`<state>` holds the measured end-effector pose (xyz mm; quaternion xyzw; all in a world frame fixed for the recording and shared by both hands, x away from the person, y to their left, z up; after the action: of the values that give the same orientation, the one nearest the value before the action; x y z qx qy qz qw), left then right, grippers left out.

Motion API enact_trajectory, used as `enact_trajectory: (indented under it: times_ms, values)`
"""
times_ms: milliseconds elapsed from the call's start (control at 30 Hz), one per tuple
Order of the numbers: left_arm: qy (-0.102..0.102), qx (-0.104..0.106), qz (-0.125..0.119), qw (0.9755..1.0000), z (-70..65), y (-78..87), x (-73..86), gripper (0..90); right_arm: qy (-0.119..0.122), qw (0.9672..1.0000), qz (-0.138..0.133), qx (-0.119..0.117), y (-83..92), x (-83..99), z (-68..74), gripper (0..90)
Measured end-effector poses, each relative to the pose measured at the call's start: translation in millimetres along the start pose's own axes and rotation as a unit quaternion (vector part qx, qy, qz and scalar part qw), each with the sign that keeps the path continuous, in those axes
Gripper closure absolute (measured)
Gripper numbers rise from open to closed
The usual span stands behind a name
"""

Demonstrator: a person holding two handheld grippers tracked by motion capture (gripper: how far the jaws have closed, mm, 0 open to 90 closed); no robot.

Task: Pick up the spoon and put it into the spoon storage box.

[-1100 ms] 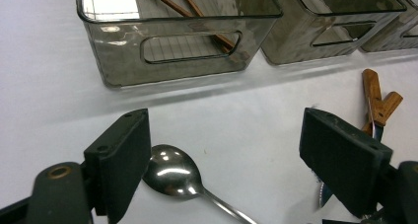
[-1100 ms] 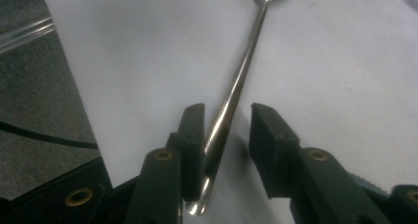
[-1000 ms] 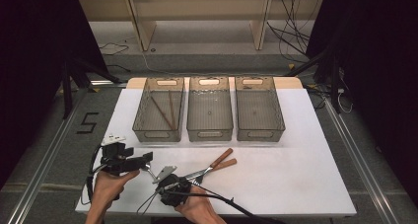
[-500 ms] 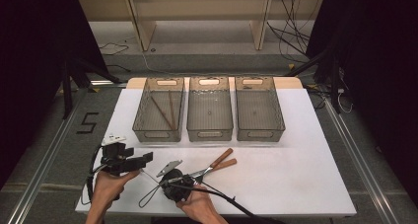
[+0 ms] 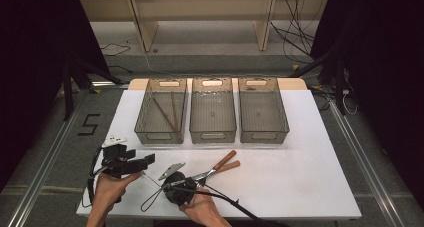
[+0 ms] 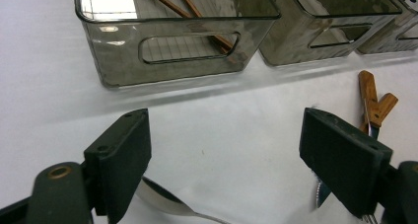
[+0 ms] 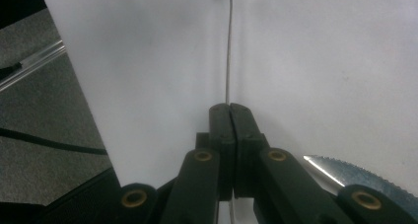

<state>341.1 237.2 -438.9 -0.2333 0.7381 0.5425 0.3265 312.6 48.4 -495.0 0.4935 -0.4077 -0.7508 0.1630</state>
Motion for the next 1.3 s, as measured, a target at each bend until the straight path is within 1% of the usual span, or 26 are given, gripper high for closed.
enact_trajectory:
  times_ms: [233,333,433,467,567,667,767,833,900,967,1033,1100,1167,1267,1300]
  values:
    - [0.006,0.004,-0.002,1.0000,1.3,3.1,-1.1,19.7,0.008,0.9999,-0.007,0.006,3.6,-0.7,-1.7,90.0]
    - [0.018,0.006,-0.002,0.9998,2.4,3.0,-1.0,19.7,0.003,0.9998,-0.016,0.008,5.9,-1.2,-2.9,90.0]
    - [0.022,0.005,-0.003,0.9998,2.2,4.8,-1.6,19.8,0.003,0.9996,-0.024,0.014,9.6,-1.5,-5.4,90.0]
    - [0.027,0.009,-0.004,0.9996,1.6,5.6,-2.0,19.8,0.001,0.9996,-0.025,0.015,10.8,-1.6,-5.9,90.0]
    - [0.033,0.015,-0.001,0.9993,0.2,6.5,-2.2,20.2,0.000,0.9993,-0.031,0.020,15.9,-2.0,-8.5,90.0]
    - [0.037,0.020,0.003,0.9991,-2.1,6.1,-1.8,20.7,-0.005,0.9987,-0.042,0.027,22.0,-3.0,-11.8,90.0]
    - [0.038,0.022,0.010,0.9990,-5.8,4.0,-0.9,22.1,-0.005,0.9981,-0.050,0.035,28.2,-3.7,-14.3,90.0]
    - [0.035,0.026,0.019,0.9988,-8.7,2.1,0.0,23.1,-0.007,0.9976,-0.056,0.040,32.2,-4.0,-15.3,90.0]
    - [0.038,0.032,0.025,0.9985,-10.9,0.3,0.8,24.0,-0.007,0.9973,-0.060,0.042,35.0,-4.2,-15.9,90.0]
    - [0.047,0.045,0.033,0.9973,-12.3,-2.0,1.9,24.6,-0.003,0.9969,-0.063,0.048,37.5,-4.2,-16.6,90.0]
    - [0.053,0.050,0.035,0.9968,-13.7,-4.0,3.1,25.8,-0.003,0.9964,-0.068,0.052,40.0,-4.3,-17.2,90.0]
    - [0.054,0.053,0.041,0.9963,-15.0,-5.8,3.9,26.6,-0.002,0.9960,-0.071,0.054,42.0,-4.5,-17.8,90.0]
    - [0.057,0.061,0.045,0.9955,-16.7,-8.0,5.1,28.0,-0.001,0.9957,-0.074,0.056,43.6,-4.4,-18.1,90.0]
    - [0.066,0.073,0.050,0.9939,-19.0,-11.5,6.8,31.3,0.000,0.9953,-0.078,0.057,44.4,-4.5,-17.7,90.0]
    - [0.069,0.081,0.052,0.9929,-19.8,-13.0,7.8,32.4,0.000,0.9954,-0.077,0.056,44.5,-4.5,-17.6,90.0]
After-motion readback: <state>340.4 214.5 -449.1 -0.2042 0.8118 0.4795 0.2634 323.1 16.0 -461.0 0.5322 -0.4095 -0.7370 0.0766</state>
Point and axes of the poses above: each handheld gripper's, and its own axes: y roughly backward along the jaws, x roughly out of its underside, z roughly to its left, the point moved 1 cm from there along -y, roughly forward along the jaws, and after that the axes turned 6 degrees about -x, right-handed, at the moved point
